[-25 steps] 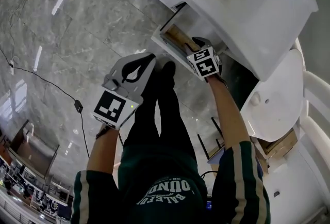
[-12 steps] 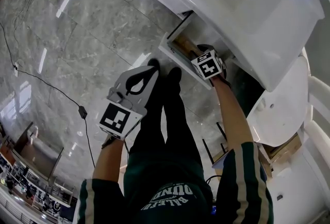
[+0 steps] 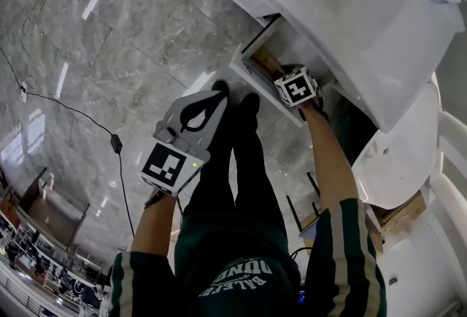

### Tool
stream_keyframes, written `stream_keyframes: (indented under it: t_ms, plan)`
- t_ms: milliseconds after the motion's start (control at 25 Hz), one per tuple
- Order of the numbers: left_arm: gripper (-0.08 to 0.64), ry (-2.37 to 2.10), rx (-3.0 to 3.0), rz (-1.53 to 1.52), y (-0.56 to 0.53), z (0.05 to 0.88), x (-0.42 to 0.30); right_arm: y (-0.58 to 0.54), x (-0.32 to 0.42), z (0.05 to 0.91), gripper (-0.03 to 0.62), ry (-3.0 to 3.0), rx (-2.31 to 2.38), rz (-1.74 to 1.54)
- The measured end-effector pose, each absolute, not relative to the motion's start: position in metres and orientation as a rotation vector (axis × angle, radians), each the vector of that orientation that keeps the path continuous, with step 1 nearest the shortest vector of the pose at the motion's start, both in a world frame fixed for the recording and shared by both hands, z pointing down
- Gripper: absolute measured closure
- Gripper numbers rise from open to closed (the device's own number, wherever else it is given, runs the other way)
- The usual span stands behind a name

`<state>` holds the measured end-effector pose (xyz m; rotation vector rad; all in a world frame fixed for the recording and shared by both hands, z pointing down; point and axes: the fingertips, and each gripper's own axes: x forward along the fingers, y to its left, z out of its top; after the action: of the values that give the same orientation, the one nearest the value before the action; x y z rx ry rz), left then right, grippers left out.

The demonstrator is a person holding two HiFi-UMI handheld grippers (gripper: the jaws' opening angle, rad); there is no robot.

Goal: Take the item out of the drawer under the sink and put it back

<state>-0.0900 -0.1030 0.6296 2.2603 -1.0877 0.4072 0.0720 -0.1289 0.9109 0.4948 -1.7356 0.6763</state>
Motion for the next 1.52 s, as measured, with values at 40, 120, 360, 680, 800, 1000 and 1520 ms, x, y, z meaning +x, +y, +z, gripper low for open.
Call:
stream_keyframes:
  t_ms: [40,120,360,680,800,1000,1520]
  plan:
    - [0.511,-1.087,2.266,0.407,-0.103,0.630,-0.090,-0.126,0.071,0.912,0.509,-1.735,0.481,0.675]
    - [0.511,-1.080,2.254,0.412,-0.103,0.629,-0.089,-0.122,0.071,0.916,0.530,-1.744,0.463,0.671]
    - [0.511,-1.096,2.318,0.396,-0.110,0.624,-0.091,-0.124,0.074,0.909,0.565,-1.760,0.501,0.640]
    - [0.511,-1.113,2.284,0.391,-0.113,0.604,-0.093,-0.136,0.085,0.883,0.566,-1.770,0.588,0.645]
    - [0.511,-1.123,2.304,0.374,-0.115,0.595,-0.093,-0.139,0.088,0.866,0.566,-1.780,0.614,0.641]
    - [0.511,-1.121,2.339,0.383,-0.115,0.582,-0.089,-0.140,0.089,0.835,0.566,-1.816,0.693,0.670]
    - [0.511,-1.102,2.401,0.419,-0.109,0.557,-0.078,-0.114,0.079,0.754,0.568,-1.991,0.817,0.641]
